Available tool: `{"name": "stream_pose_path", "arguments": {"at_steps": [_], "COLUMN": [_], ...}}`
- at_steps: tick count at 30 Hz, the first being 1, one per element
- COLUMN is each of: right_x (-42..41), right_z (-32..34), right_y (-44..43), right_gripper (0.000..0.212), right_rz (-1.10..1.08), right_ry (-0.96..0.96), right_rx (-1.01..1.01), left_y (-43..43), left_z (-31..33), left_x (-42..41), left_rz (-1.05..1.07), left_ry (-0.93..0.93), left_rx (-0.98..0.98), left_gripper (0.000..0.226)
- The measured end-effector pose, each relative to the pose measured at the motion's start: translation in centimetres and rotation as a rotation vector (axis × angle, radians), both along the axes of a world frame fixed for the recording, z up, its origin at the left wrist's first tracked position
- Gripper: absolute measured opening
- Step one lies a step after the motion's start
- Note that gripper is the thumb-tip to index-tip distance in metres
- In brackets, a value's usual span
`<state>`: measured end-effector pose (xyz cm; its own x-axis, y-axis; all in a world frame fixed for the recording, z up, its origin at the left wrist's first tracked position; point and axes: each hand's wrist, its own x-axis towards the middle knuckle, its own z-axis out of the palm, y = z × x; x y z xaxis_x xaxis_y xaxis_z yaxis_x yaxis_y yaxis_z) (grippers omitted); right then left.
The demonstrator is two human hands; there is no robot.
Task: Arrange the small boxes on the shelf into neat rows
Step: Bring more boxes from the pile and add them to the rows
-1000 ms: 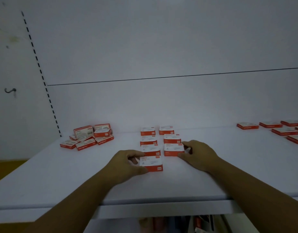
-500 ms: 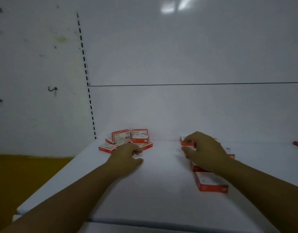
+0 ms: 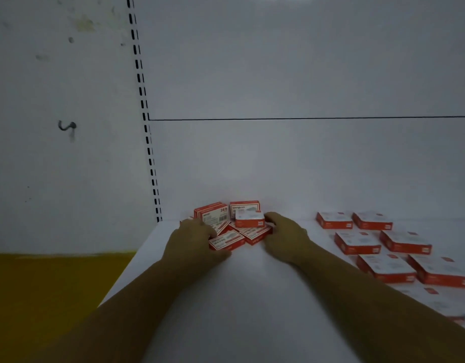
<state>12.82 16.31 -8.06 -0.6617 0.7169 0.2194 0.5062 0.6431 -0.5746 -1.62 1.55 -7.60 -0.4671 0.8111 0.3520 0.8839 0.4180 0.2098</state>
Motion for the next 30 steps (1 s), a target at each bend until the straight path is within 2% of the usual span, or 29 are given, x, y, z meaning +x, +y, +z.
{"name": "stream_pose_path", "arguments": {"at_steps": [3, 5, 7, 10, 18, 21, 24, 27, 30], "right_x": [0.2, 0.4, 0.7, 1.3, 2.3, 3.6, 5.4, 8.4, 13.4], "right_z": [0.0, 0.0, 0.0, 0.1, 1.3, 2.0, 3.1, 4.6, 5.9], "right_y": [0.2, 0.3, 0.3, 0.2, -0.5, -0.7, -1.1, -0.9, 0.4], "right_gripper": [0.050, 0.057, 0.051, 0.023, 0.025, 0.031, 0.030, 0.035, 0.043], "right_rz": [0.022, 0.026, 0.031, 0.058, 0.111, 0.112, 0.117, 0.098, 0.039], "right_ry": [-0.039, -0.024, -0.001, -0.006, -0.070, -0.098, -0.037, 0.016, 0.065], "right_rx": [-0.038, -0.065, -0.071, -0.038, -0.014, 0.084, 0.190, 0.331, 0.433], "left_y": [0.3, 0.3, 0.2, -0.1, -0.7, -1.0, -1.3, -1.3, -0.4], "left_z": [-0.5, -0.5, -0.4, -0.2, 0.3, 0.3, 0.7, 2.0, 3.4], "left_x": [-0.1, 0.0, 0.1, 0.3, 0.3, 0.3, 0.7, 2.1, 5.3], "left_rz": [0.035, 0.052, 0.072, 0.096, 0.029, 0.011, -0.033, -0.093, -0.186], "left_ry": [0.063, 0.076, 0.070, 0.019, -0.099, -0.131, -0.144, -0.094, -0.011], "left_rx": [-0.026, -0.028, -0.027, -0.032, 0.019, 0.070, 0.180, 0.323, 0.337], "left_gripper": [0.056, 0.057, 0.060, 0.062, 0.044, 0.037, 0.039, 0.048, 0.047]}}
